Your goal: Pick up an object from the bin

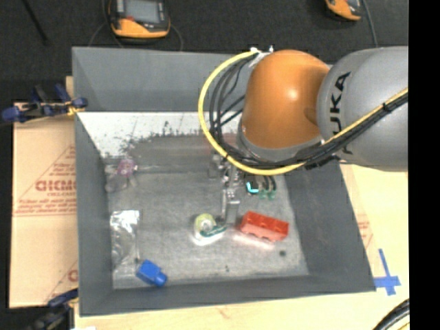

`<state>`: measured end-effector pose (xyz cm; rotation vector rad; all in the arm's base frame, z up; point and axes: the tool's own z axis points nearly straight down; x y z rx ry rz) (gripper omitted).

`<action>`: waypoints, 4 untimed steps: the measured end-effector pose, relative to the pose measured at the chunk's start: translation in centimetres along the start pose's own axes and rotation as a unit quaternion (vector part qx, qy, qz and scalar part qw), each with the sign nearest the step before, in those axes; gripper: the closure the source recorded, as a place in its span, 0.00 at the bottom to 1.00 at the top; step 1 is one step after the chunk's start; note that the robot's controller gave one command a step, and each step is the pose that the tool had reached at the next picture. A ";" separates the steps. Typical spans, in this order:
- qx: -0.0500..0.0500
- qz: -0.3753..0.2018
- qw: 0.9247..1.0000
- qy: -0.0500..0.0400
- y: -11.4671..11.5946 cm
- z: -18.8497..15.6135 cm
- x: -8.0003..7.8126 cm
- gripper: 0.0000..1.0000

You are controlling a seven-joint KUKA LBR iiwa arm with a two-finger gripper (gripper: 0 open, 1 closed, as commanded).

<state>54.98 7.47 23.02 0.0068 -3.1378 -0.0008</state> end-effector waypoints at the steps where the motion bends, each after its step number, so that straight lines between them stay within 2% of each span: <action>1: 0.001 -0.130 0.992 0.000 1.5 7.6 5.5 0.00; 2: 0.001 -0.198 0.980 -0.003 -1.8 16.3 -2.1 0.00; 3: 0.000 -0.197 0.980 -0.004 -1.5 15.9 -2.1 1.00; 4: 0.000 -0.197 0.980 -0.004 -1.5 15.9 -2.1 0.00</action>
Offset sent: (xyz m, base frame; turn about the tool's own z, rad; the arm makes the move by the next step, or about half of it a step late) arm -0.0550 0.0158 -0.0744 -0.2610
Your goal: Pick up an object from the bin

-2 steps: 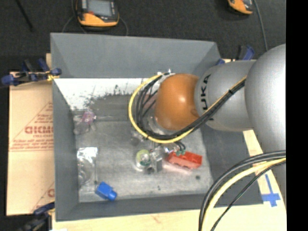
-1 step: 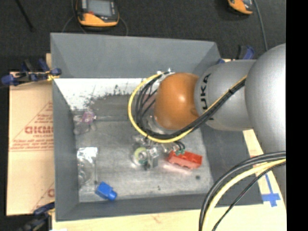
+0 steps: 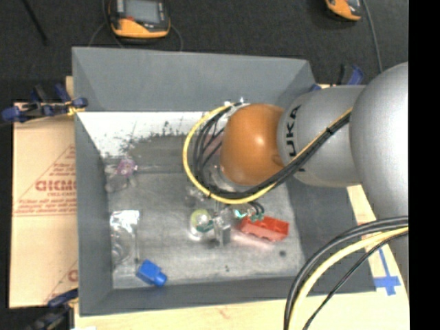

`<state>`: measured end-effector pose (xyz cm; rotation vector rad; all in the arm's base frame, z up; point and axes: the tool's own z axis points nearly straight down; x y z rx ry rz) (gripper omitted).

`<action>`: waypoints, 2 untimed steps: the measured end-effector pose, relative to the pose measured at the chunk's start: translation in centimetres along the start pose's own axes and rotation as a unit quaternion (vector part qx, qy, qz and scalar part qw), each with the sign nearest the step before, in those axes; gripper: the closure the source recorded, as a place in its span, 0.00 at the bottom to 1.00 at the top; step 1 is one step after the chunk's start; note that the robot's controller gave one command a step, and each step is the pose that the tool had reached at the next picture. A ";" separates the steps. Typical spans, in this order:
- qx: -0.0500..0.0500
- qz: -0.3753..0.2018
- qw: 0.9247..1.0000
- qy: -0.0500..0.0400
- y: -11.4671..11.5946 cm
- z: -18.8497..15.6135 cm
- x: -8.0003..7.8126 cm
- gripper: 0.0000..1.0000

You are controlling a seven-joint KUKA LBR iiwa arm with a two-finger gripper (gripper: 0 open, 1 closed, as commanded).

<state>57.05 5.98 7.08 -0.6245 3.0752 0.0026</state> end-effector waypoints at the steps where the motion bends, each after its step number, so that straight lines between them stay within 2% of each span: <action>1: 0.000 0.001 1.000 0.000 0.0 0.0 0.0 1.00; 2: 0.003 -0.060 0.998 -0.003 1.4 -11.4 0.2 1.00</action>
Offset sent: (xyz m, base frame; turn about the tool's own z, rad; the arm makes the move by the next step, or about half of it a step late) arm 0.0000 0.0000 0.0000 0.0000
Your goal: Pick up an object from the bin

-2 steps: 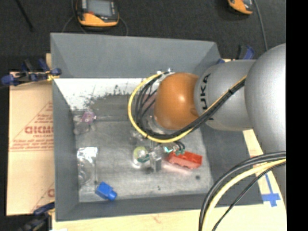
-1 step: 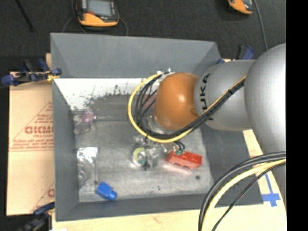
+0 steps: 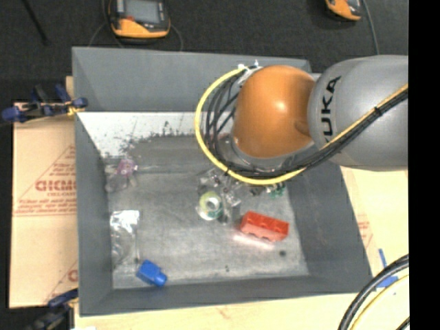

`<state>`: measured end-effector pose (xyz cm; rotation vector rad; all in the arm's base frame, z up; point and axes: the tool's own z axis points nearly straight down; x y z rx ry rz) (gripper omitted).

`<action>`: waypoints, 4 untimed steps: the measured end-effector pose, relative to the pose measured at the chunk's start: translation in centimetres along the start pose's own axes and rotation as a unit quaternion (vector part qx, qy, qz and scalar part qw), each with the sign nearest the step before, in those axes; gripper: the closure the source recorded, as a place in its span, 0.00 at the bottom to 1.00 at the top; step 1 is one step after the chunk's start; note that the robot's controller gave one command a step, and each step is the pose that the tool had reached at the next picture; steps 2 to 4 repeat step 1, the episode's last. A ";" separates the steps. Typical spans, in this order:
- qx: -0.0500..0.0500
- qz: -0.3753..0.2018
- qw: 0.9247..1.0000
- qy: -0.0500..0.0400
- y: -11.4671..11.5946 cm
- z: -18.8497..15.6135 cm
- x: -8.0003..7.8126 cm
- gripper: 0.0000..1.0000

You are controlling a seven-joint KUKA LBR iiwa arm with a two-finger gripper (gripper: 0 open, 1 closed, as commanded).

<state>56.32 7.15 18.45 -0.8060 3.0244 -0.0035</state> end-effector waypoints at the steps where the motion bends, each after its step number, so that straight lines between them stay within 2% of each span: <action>1: -0.001 -0.173 0.985 0.000 1.6 -8.5 -7.6 1.00; 4: -0.001 -0.173 0.985 0.000 1.6 -8.5 -7.6 1.00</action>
Offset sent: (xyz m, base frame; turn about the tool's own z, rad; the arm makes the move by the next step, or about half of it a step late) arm 0.0543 0.0519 0.0818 -0.3500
